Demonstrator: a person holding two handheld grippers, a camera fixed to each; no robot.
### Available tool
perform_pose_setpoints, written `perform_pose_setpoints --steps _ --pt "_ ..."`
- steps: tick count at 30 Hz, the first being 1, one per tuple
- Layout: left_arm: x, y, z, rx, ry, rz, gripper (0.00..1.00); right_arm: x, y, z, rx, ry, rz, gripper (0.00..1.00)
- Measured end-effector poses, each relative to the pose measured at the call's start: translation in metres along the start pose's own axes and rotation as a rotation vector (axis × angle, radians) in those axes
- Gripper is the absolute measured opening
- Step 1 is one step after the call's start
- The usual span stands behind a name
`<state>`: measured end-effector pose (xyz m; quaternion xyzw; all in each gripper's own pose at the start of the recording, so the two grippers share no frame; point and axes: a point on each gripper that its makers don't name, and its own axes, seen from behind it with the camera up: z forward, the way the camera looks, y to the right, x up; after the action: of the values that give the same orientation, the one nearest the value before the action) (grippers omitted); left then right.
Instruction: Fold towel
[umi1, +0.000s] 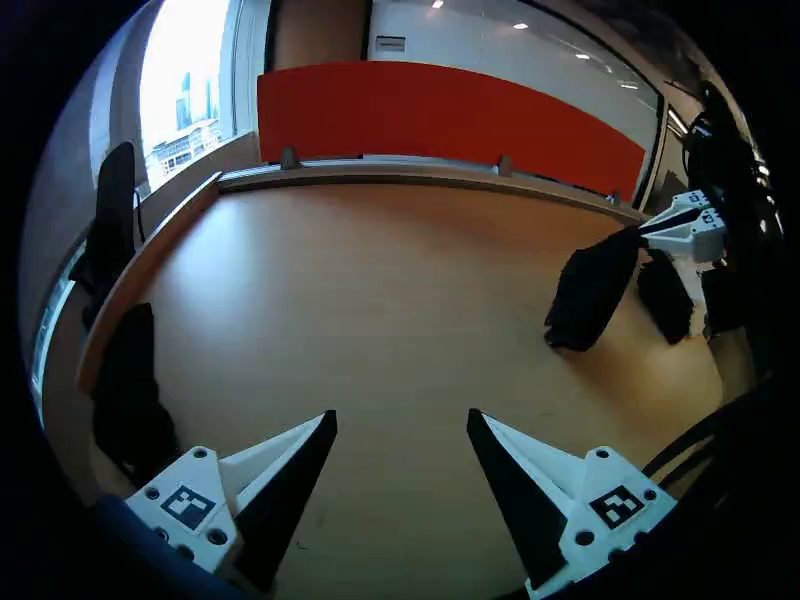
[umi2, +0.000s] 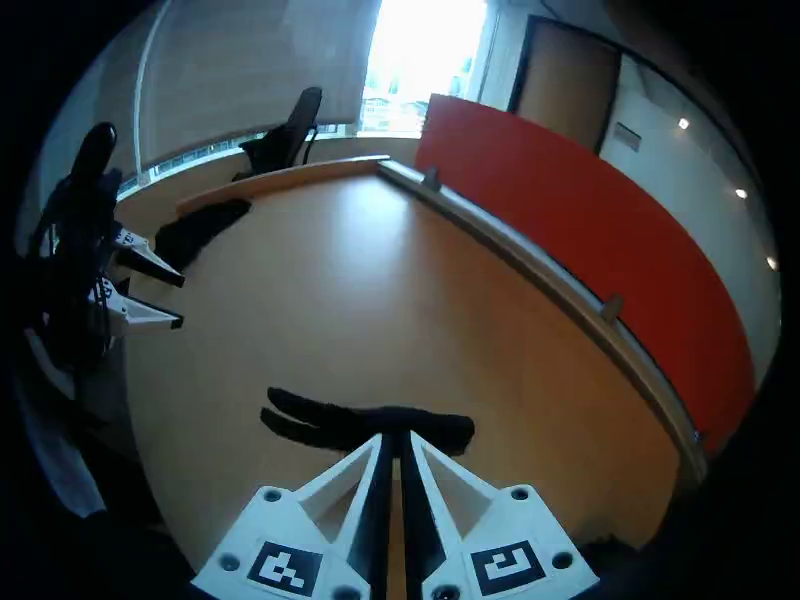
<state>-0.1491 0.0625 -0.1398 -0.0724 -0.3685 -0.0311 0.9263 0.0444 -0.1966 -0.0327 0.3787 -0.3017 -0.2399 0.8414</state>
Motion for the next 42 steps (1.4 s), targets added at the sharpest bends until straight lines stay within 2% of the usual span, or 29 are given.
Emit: perform_pose_setpoints --steps 6,18,24,42 --pt "0.006 0.002 0.0 -0.01 0.014 0.0 0.97 0.01 0.013 -0.011 -0.026 0.015 0.011 0.05" --pt "0.008 0.006 -0.001 -0.02 0.013 0.018 0.97 -0.004 0.049 -0.029 -0.06 0.005 0.058 0.05" --pt "0.01 0.009 -0.001 -0.02 0.012 0.025 0.97 -0.012 0.076 -0.042 -0.079 0.002 0.091 0.05" --pt "0.011 0.021 0.003 -0.014 -0.001 0.032 0.97 -0.058 0.177 -0.077 -0.173 -0.06 0.144 0.05"
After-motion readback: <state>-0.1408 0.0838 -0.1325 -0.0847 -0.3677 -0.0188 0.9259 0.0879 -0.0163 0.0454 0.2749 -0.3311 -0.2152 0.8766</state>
